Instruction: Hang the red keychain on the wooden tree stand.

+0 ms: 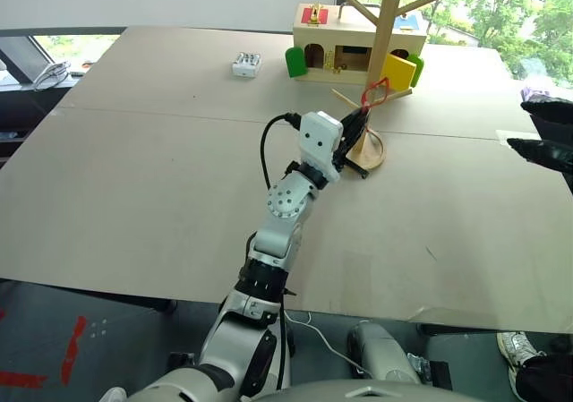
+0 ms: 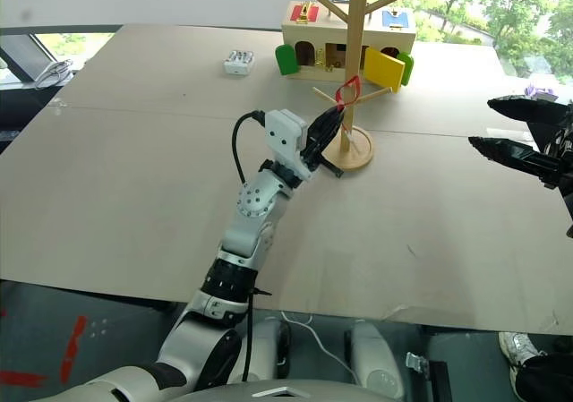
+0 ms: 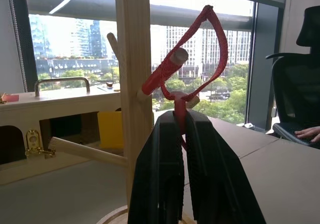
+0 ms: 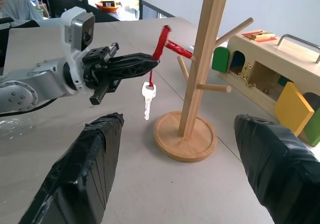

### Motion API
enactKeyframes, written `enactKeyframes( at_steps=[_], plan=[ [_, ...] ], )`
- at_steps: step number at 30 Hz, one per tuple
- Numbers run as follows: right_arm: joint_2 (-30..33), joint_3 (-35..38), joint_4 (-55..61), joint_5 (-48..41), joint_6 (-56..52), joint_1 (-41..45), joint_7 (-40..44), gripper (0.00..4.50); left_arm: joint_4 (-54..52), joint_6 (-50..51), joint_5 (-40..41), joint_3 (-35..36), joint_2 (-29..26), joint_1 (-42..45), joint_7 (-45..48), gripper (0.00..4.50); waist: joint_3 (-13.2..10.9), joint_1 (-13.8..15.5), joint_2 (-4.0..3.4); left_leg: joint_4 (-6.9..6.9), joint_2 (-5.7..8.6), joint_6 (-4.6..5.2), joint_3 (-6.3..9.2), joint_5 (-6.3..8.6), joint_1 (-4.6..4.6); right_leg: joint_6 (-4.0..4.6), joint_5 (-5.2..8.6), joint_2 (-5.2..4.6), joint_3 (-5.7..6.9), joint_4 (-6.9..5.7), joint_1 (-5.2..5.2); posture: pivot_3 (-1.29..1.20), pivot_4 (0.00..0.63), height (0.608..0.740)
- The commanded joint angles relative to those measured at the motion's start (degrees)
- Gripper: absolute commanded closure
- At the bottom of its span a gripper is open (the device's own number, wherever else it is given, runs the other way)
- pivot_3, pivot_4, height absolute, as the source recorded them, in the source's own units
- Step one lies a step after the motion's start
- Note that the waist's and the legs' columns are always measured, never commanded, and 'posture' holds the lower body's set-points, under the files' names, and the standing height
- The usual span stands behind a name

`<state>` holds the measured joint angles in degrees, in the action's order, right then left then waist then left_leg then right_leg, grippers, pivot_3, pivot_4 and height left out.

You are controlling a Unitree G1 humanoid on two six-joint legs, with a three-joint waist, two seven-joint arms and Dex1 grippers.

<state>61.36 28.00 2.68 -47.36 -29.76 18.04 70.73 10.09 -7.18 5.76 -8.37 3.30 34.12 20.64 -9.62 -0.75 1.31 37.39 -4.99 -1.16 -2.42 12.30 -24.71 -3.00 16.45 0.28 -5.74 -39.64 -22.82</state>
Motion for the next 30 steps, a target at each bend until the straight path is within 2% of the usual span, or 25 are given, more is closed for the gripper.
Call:
enactKeyframes(
  at_steps=[1,30],
  plan=[
    [-0.1,2.9,2.1,0.0,0.7,-0.7,-0.2,0.69,-0.6,-1.6,0.8,1.2,0.6,1.7,-0.9,4.47,0.0,0.0,0.00,-0.01,0.00,0.00,0.01,0.00,0.00,0.00,0.00,0.00,0.00,0.00,0.00,0.00,0.150,0.735],
    [-1.0,3.4,5.6,-0.7,-0.2,-2.3,-2.8,0.69,5.2,0.2,-0.9,0.4,3.1,4.3,-3.0,4.47,0.0,0.1,0.00,-0.01,0.01,0.00,0.01,0.00,0.00,-0.01,0.01,0.00,0.00,0.00,0.00,0.00,0.150,0.735]
  ],
)
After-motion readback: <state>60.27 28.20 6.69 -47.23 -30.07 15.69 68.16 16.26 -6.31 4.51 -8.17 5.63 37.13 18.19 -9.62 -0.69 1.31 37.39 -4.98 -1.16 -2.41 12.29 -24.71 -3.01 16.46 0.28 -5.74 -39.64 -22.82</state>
